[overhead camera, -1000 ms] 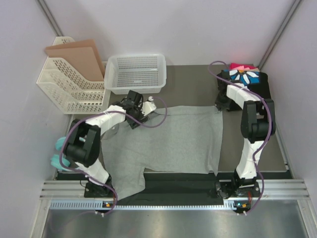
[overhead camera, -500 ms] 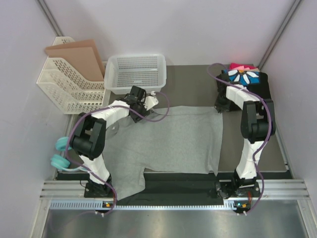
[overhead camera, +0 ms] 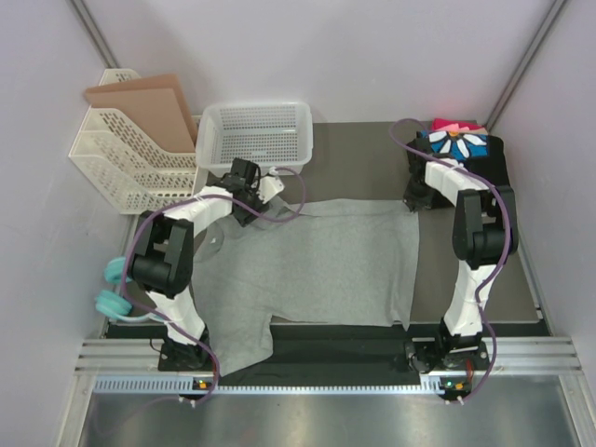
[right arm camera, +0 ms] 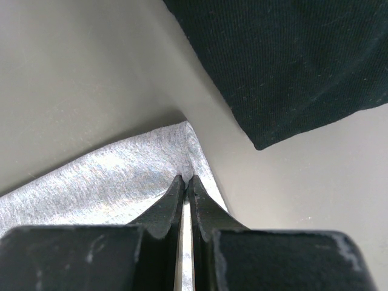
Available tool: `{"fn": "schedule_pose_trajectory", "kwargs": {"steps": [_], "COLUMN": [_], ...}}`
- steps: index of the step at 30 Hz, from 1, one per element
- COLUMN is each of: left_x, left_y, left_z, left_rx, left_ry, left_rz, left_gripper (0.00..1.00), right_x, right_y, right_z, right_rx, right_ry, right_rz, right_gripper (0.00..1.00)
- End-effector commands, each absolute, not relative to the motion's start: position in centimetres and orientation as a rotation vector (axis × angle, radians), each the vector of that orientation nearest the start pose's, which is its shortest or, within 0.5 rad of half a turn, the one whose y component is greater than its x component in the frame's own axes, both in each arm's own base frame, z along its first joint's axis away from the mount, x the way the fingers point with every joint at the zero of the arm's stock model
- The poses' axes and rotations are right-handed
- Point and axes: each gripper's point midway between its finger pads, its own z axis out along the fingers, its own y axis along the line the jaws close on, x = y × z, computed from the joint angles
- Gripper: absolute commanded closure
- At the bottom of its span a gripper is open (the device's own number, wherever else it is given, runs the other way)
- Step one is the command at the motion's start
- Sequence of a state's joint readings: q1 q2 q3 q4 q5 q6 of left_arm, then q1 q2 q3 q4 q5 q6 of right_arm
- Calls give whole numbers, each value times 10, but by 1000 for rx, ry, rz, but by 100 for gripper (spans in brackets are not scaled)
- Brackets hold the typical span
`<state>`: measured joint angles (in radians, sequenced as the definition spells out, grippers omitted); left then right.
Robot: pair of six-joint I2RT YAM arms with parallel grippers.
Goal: Fold and stack the t-shirts
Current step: Grap the side of the flattened tshirt furthest away from the robot with both arms
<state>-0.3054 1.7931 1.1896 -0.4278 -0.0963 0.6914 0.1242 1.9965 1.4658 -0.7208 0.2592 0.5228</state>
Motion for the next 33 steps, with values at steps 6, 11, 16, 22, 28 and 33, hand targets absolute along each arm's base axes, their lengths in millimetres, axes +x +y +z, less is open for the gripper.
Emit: {"fn": "schedule_pose_trajectory", "kwargs": {"steps": [6, 11, 16, 22, 28, 33], "left_x": [415, 414, 413, 412, 414, 418], "left_y": [-69, -56, -53, -52, -45, -38], "left_z": [60, 59, 58, 46, 35, 25], "left_rx": [1194, 1187, 1185, 1191, 1183, 1172], "left_ry": [2299, 2322, 2322, 2344, 2367, 2398], "left_rz": [255, 261, 260, 263, 274, 273], "left_gripper": [44, 46, 47, 49, 50, 51], "right_x": [422, 423, 423, 423, 423, 423], "right_y": [28, 29, 29, 28, 28, 28], "right_z": [60, 58, 59, 58, 58, 57], "right_rx": [580, 575, 578, 578, 578, 578], "right_ry": [2616, 2621, 2618, 2621, 2619, 2622], "right_rz": [-188, -186, -188, -193, -194, -195], "right_gripper": [100, 100, 100, 100, 100, 100]}}
